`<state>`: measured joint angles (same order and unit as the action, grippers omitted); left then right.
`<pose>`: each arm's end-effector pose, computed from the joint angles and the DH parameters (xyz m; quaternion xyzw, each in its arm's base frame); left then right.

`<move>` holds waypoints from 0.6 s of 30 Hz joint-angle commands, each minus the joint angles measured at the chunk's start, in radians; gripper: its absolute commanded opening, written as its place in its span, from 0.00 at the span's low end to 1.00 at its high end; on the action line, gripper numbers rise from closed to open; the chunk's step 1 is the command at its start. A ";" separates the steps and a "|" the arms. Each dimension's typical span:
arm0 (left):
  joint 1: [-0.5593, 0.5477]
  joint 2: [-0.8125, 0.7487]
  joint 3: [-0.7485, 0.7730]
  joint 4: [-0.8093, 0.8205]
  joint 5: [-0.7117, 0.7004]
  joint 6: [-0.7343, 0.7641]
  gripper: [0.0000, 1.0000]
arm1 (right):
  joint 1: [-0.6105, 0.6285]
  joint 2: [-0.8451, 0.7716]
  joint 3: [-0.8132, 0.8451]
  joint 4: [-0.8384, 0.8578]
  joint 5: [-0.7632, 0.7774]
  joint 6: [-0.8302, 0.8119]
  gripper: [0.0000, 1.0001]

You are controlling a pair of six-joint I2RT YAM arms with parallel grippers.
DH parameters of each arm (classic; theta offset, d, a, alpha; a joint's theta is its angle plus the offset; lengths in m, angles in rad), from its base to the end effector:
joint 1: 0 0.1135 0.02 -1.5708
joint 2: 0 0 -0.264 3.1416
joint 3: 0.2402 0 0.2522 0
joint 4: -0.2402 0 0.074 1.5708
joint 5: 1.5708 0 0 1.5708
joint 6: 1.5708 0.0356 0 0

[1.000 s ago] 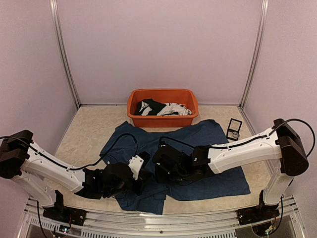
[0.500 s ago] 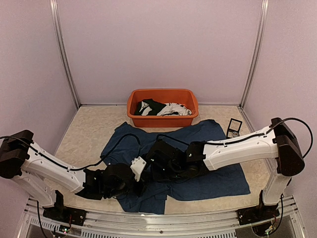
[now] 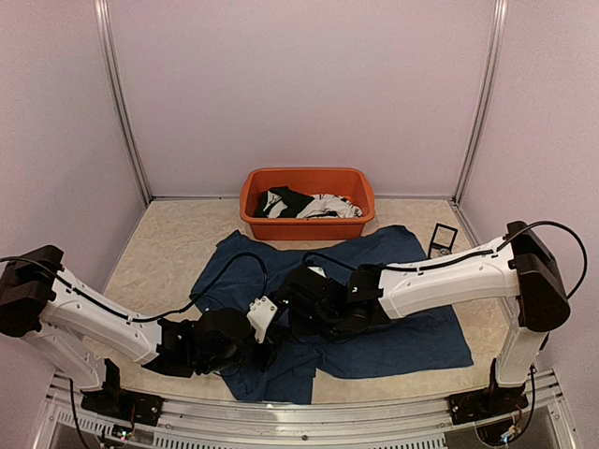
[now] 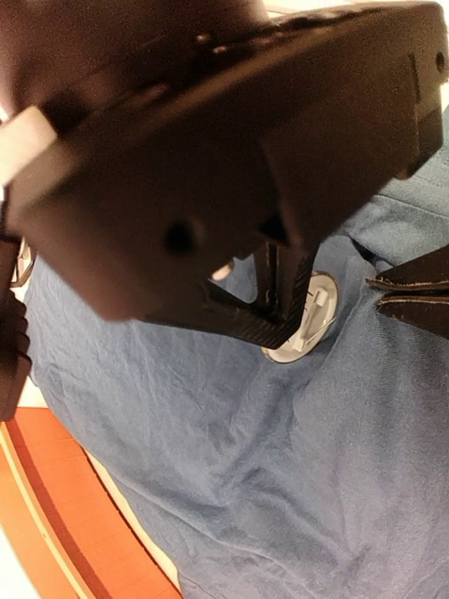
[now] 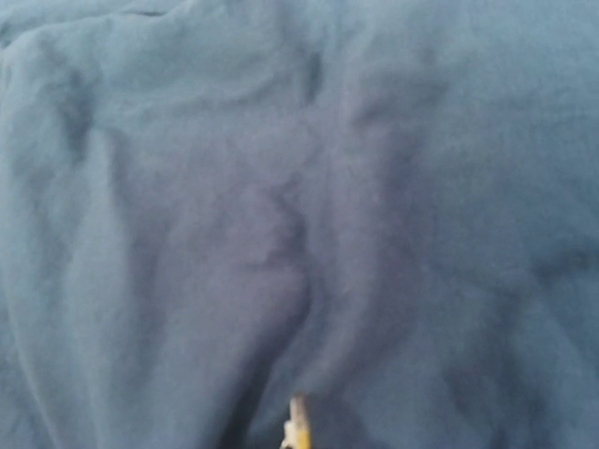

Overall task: Pin the brooch onto the clothing
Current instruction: Cross the crumpled clothing at the center of the board.

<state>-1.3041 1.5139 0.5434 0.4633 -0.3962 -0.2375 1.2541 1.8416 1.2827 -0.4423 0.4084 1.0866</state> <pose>0.0887 -0.2725 0.1569 0.3437 0.7784 -0.2247 0.4748 0.1342 0.3640 0.1990 -0.0218 0.9412 0.1775 0.2865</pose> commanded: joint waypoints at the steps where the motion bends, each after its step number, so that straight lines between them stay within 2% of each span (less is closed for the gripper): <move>1: -0.011 0.001 0.019 0.006 0.006 0.007 0.00 | 0.003 0.025 0.031 -0.031 0.012 -0.010 0.00; 18: -0.011 0.029 0.028 -0.001 -0.048 -0.005 0.00 | 0.058 0.029 0.087 -0.036 0.016 -0.088 0.00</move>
<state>-1.3090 1.5288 0.5518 0.4686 -0.4152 -0.2379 1.2873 1.8553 1.3312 -0.4671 0.4129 1.0317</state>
